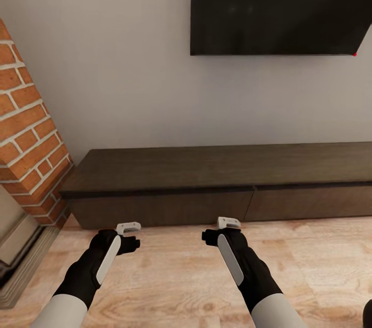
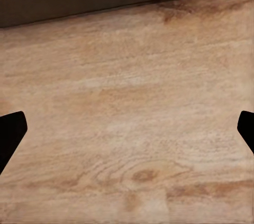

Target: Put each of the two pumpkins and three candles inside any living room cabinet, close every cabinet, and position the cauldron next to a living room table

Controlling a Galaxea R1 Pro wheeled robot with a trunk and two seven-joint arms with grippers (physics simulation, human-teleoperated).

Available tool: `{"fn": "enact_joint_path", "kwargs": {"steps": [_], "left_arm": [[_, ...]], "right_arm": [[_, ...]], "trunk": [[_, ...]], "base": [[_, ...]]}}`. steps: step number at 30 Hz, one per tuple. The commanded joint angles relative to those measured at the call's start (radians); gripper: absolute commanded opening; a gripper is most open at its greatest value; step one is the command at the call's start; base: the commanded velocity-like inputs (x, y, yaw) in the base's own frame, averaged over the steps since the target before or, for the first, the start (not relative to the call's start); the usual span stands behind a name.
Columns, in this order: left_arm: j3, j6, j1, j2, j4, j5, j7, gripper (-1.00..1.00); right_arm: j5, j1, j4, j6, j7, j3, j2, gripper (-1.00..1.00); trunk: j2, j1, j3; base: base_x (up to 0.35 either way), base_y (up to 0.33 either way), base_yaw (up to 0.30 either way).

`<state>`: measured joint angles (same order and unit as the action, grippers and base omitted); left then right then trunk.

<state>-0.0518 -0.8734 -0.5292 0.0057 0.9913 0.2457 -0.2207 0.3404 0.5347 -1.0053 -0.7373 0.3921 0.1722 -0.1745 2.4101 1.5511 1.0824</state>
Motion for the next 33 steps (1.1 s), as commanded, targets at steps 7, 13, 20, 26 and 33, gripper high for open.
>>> {"fn": "enact_joint_path", "kwargs": {"steps": [7,13,20,26,33], "left_arm": [[-0.002,-0.045,0.0,0.0,0.0,0.011,-0.012,1.0],[-0.002,-0.05,0.0,0.0,0.0,0.011,-0.012,1.0],[-0.002,-0.049,0.0,0.0,0.0,0.01,-0.012,1.0],[-0.002,-0.049,0.0,0.0,0.0,0.01,-0.011,1.0],[-0.002,-0.05,0.0,0.0,0.0,0.01,-0.011,1.0]], "right_arm": [[0.007,0.001,-0.04,-0.11,0.011,-0.002,0.0,1.0],[0.008,0.001,-0.07,-0.174,0.011,-0.003,0.0,1.0],[0.009,0.001,-0.07,-0.182,0.011,-0.001,0.0,1.0],[0.009,0.001,-0.07,-0.182,0.01,0.0,0.0,1.0],[0.009,-0.001,-0.07,-0.182,0.009,0.001,0.0,1.0]], "trunk": [[-0.049,-0.027,-0.021],[-0.091,-0.05,-0.04],[-0.14,-0.077,-0.062],[-0.182,-0.1,-0.08],[-0.231,-0.127,-0.102]], "base": [[-0.04,0.0,0.0],[-0.153,0.0,0.0],[-0.092,0.0,0.0],[-0.07,0.0,0.0],[-0.004,0.0,-0.044]]}}
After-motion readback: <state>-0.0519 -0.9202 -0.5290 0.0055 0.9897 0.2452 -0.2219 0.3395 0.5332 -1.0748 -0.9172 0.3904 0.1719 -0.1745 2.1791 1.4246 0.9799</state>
